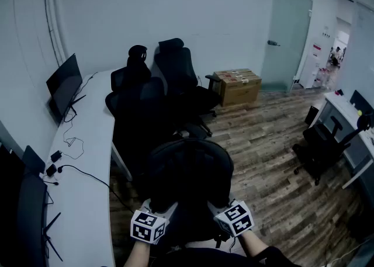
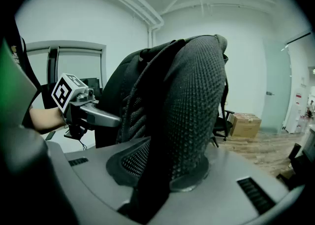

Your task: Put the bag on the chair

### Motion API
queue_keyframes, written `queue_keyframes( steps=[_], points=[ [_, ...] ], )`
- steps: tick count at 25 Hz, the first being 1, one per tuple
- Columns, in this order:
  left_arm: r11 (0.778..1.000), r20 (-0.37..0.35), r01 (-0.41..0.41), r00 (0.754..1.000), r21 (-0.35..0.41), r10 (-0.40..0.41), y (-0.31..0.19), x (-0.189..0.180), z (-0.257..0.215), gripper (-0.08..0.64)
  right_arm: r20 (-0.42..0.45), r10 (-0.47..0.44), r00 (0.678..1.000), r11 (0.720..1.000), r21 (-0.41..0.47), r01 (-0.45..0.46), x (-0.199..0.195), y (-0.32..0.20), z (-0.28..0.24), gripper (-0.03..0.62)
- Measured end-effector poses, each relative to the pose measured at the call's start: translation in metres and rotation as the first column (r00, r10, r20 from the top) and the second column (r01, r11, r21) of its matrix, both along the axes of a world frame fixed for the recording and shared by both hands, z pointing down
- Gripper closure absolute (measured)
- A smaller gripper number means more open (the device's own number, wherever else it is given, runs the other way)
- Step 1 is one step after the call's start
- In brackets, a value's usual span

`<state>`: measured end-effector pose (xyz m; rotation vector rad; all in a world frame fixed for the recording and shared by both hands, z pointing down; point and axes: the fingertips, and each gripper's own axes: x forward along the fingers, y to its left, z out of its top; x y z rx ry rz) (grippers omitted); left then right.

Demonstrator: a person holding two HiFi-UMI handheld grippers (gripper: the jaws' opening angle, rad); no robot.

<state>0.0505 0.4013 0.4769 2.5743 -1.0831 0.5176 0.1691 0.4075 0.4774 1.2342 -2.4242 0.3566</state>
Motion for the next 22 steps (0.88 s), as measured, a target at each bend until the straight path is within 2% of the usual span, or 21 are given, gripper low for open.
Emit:
queue_keyframes(
  steps=[9, 22],
  points=[
    [0.999, -0.003, -0.026, 1.0, -0.021, 0.026, -0.027, -0.003, 0.01, 0.353, 0.012, 0.004, 1.0, 1.0, -0.03, -0.003, -0.003, -0.024, 0.009, 0.477],
    [0.986, 0.002, -0.162, 0.987, -0.034, 0.162, -0.157, -0.054, 0.011, 0.353, 0.03, 0.149, 0.988, 0.988, -0.047, -0.147, -0.056, -0.138, 0.011, 0.477]
  ],
)
